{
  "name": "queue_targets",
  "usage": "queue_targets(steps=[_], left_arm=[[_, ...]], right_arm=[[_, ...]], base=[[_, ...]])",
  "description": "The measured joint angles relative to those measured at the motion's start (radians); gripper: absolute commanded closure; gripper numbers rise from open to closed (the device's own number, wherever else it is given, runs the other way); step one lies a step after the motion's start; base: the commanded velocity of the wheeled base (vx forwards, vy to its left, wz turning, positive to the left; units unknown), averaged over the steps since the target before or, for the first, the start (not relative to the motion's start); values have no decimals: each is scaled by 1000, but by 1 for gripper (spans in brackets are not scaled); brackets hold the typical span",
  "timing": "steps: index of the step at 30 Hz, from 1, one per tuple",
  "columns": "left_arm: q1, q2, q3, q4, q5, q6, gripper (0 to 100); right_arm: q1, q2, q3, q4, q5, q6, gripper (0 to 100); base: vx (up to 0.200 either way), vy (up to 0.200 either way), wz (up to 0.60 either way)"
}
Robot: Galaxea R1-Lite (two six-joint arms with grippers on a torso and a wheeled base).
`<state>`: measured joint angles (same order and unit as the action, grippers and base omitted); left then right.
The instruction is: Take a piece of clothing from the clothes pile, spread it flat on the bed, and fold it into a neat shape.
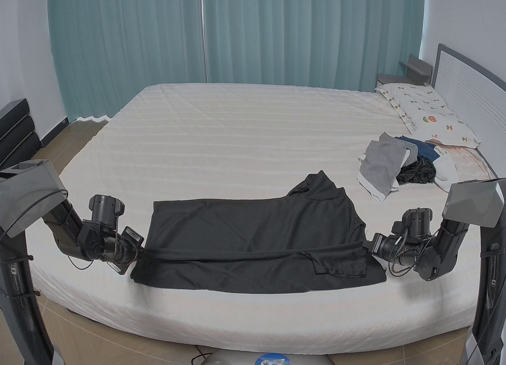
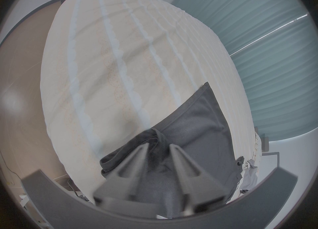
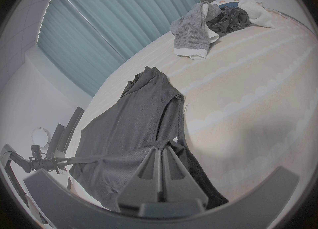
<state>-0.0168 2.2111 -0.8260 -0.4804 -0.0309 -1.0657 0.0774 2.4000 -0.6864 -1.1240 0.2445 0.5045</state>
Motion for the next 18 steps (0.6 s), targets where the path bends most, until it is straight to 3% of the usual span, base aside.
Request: queue_targets(steps=[3, 4, 13, 18], left_arm=[[-5, 8, -1, 1, 9, 0, 0], [-6, 9, -3, 0, 9, 0, 0], [-7, 14, -6, 1, 8, -7, 0], [3, 8, 0, 1, -22, -23, 0]], right_arm=[[1, 6, 1, 0, 0, 0, 100], [1, 8, 1, 0, 0, 0, 0], [0, -4, 23, -59, 1, 10, 0], [-3, -63, 52, -80, 0, 80, 0]], base=[[0, 0, 0], [0, 0, 0], [0, 0, 0], [0, 0, 0]])
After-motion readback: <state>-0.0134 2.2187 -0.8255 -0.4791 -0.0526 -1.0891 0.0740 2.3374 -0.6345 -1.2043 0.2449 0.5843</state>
